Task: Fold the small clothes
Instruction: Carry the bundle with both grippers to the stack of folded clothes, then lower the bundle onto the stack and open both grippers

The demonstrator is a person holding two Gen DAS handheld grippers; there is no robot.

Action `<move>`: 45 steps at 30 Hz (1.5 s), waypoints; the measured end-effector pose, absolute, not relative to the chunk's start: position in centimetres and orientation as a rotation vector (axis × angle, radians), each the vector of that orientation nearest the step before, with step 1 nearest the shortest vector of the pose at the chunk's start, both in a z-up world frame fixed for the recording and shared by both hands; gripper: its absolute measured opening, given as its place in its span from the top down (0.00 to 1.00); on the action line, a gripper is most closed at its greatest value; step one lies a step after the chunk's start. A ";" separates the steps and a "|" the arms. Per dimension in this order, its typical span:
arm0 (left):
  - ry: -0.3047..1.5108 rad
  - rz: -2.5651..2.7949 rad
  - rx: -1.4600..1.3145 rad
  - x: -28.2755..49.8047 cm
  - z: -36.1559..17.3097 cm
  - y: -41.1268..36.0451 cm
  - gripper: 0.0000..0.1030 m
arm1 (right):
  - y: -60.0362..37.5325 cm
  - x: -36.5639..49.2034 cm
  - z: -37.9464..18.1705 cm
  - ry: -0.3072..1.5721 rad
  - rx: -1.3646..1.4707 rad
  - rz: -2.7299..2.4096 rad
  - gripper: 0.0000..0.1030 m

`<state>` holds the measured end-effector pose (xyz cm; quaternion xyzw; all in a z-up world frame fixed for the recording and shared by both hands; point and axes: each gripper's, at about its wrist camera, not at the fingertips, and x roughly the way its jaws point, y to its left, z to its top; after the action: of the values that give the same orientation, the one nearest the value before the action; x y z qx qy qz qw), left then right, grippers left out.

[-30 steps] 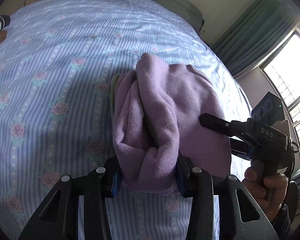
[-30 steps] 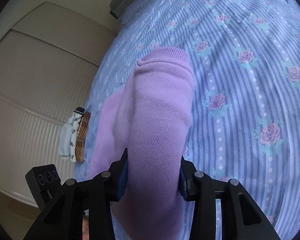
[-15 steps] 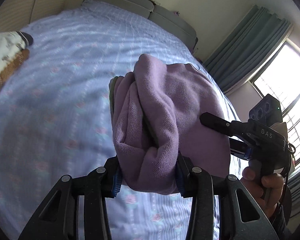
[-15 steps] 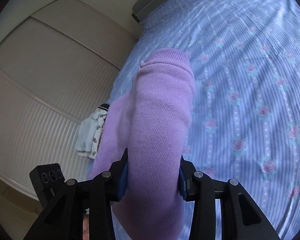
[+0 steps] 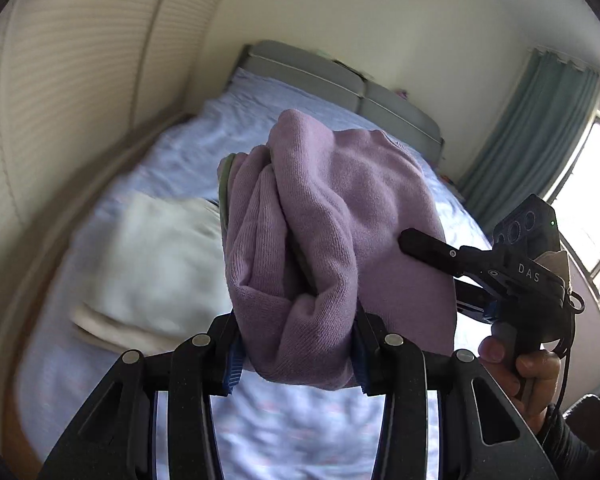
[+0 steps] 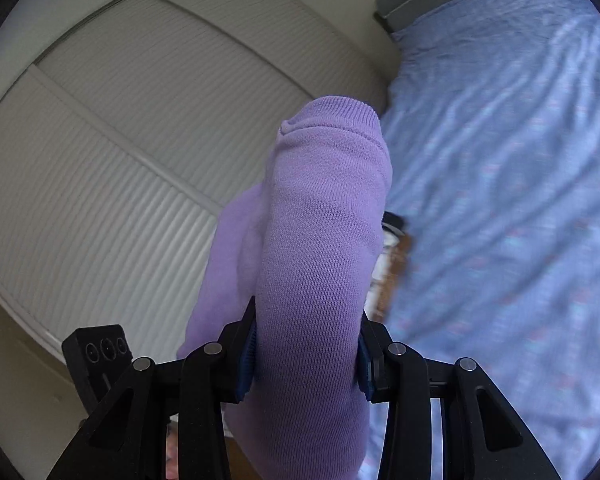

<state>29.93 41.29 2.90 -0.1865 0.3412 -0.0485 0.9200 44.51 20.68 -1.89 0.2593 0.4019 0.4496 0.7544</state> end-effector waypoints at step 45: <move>0.549 0.042 -0.221 29.8 -4.9 46.9 0.33 | 35.3 44.4 -5.6 0.704 -0.089 0.888 0.34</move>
<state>29.79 46.94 -4.91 -0.1088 0.2703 0.0209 0.9564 44.35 35.32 -5.56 -0.0422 0.3332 0.4206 0.8428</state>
